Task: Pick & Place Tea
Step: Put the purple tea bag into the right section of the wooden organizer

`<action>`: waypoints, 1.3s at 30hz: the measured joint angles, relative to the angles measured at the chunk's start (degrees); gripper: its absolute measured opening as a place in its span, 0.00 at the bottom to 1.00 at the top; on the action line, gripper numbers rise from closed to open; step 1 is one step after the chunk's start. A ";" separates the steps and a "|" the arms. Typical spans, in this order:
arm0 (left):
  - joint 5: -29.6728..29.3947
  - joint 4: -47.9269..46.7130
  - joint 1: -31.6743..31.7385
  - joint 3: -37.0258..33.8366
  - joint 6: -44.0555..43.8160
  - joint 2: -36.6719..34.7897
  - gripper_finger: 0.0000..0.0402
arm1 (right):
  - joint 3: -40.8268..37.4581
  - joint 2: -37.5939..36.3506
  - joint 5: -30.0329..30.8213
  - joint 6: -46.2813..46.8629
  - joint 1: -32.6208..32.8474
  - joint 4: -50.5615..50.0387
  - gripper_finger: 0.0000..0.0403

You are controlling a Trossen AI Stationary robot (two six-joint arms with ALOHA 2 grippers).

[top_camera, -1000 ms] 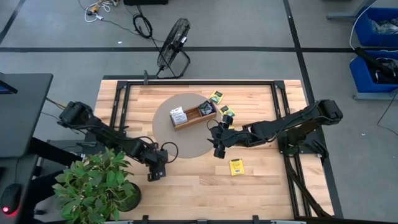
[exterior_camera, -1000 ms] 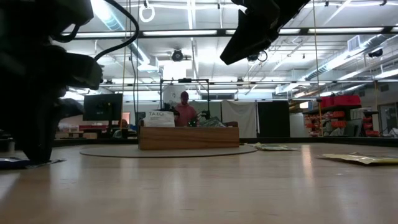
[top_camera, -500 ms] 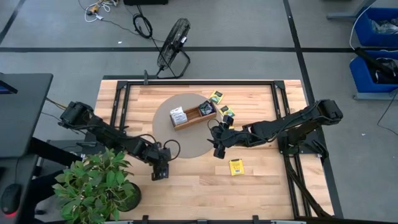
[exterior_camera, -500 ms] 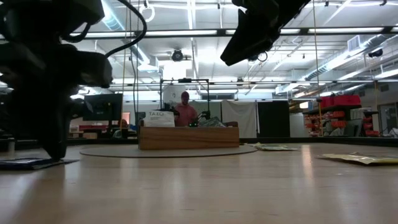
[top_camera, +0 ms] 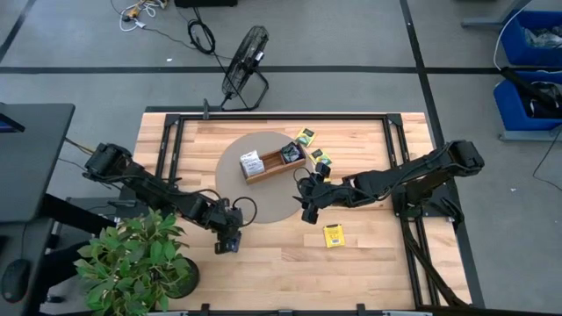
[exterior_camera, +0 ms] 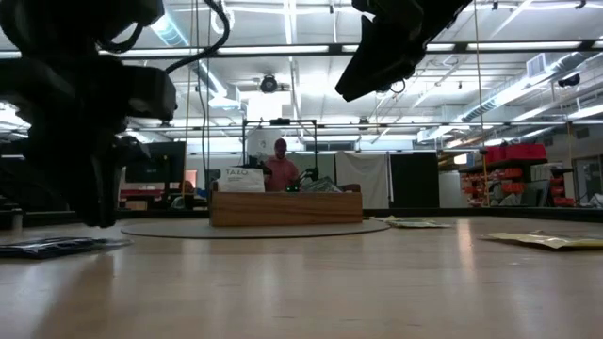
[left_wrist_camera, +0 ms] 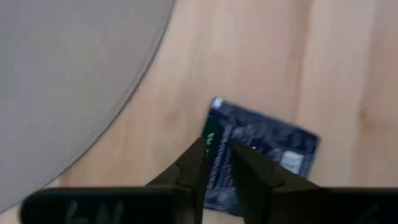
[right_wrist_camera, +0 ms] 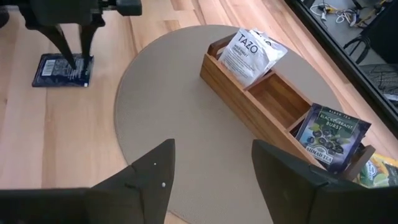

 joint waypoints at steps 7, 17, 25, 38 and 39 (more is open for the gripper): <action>-2.21 -1.36 0.37 0.00 0.45 0.34 0.43 | 0.00 0.02 -1.02 2.89 0.00 -1.48 0.55; 3.74 -0.35 -0.20 0.37 6.68 4.70 0.62 | -0.02 0.02 -0.43 3.02 -0.09 -4.04 0.55; 3.97 -1.04 1.07 0.55 10.66 6.63 0.45 | -0.02 0.02 -0.42 4.28 -0.09 -4.41 0.55; 3.36 0.83 4.11 0.28 5.60 4.72 0.02 | -0.02 0.04 -6.20 9.51 -0.10 -3.83 0.55; 2.25 1.03 4.32 0.39 4.92 4.11 0.02 | -0.02 0.04 -6.81 10.50 0.12 -3.25 0.55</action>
